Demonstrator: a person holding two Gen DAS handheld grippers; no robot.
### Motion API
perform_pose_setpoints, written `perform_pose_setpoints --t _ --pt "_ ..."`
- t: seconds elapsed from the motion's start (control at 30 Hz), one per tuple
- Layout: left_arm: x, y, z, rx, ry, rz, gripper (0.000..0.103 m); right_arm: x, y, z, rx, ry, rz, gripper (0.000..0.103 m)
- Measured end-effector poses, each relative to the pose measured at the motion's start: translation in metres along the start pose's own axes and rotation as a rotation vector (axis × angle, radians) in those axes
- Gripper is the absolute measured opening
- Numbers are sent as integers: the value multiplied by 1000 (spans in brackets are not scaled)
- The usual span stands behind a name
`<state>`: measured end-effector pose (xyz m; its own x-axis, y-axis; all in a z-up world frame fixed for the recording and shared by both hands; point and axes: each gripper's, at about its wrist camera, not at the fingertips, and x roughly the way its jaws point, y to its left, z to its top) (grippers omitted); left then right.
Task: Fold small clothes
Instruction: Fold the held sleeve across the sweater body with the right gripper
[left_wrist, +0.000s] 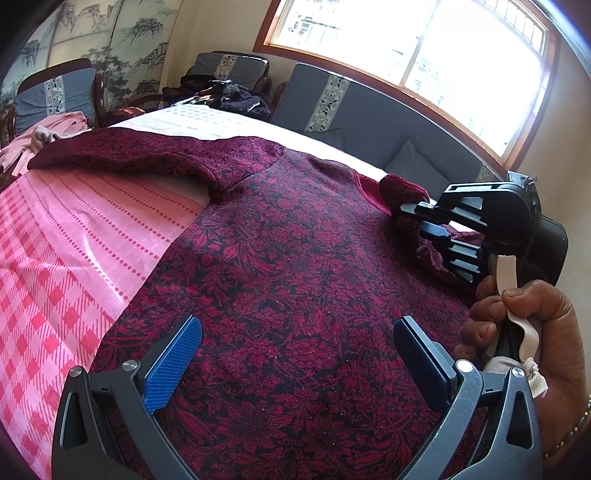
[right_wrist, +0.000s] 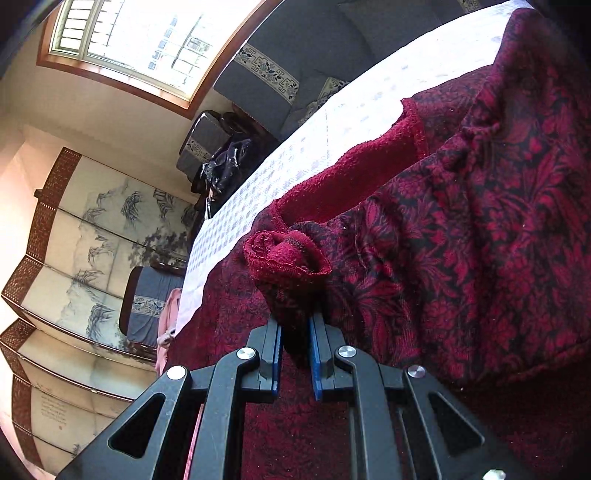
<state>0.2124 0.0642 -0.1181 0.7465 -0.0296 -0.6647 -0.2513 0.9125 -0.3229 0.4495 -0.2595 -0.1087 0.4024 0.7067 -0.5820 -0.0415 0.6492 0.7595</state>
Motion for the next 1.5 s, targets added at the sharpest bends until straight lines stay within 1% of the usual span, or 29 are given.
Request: perform_pose_setpoints --t 0.37,0.73,0.77,0.87,0.93,0.97,1.0,1.07,1.13,1.2,1.27,1.33,1.37,1.43,1.5 --pt "-1 0 0 -7 0 -6 103 19 16 -4 -24 28 1 14" --pt "-1 0 0 -10 0 -8 103 32 18 -10 -48 63 5 18" --pt "-1 0 0 -10 0 -8 103 33 20 -10 -52 68 11 19" --pt "-1 0 0 -11 0 -8 103 37 24 -12 -65 82 41 33" --pt "-1 1 0 -12 0 -8 103 39 30 -14 -91 102 72 49" --pt "-1 1 0 -13 -1 -8 103 37 33 -15 -102 105 90 52" --pt "-1 1 0 -15 -1 -8 103 33 35 -16 -108 98 115 57" --pt "-2 3 0 -22 0 -10 103 19 35 -18 -106 71 167 58" --pt "-2 5 1 -33 -3 -17 103 2 32 -22 -109 61 191 58" --pt "-5 10 2 -49 -7 -55 103 -18 29 -31 -125 62 204 58" --pt "-7 19 7 -77 -2 -82 103 -40 29 -43 -172 54 184 58" --pt "-13 33 17 -117 0 -81 102 -61 28 -59 -238 52 147 60" --pt "-17 42 25 -131 -7 -76 102 -72 25 -66 -274 44 131 60" --pt "-28 63 45 -161 -34 -61 102 -88 22 -81 -338 29 71 65" --pt "-35 90 68 -187 -52 -19 102 -96 17 -92 -372 40 48 66"
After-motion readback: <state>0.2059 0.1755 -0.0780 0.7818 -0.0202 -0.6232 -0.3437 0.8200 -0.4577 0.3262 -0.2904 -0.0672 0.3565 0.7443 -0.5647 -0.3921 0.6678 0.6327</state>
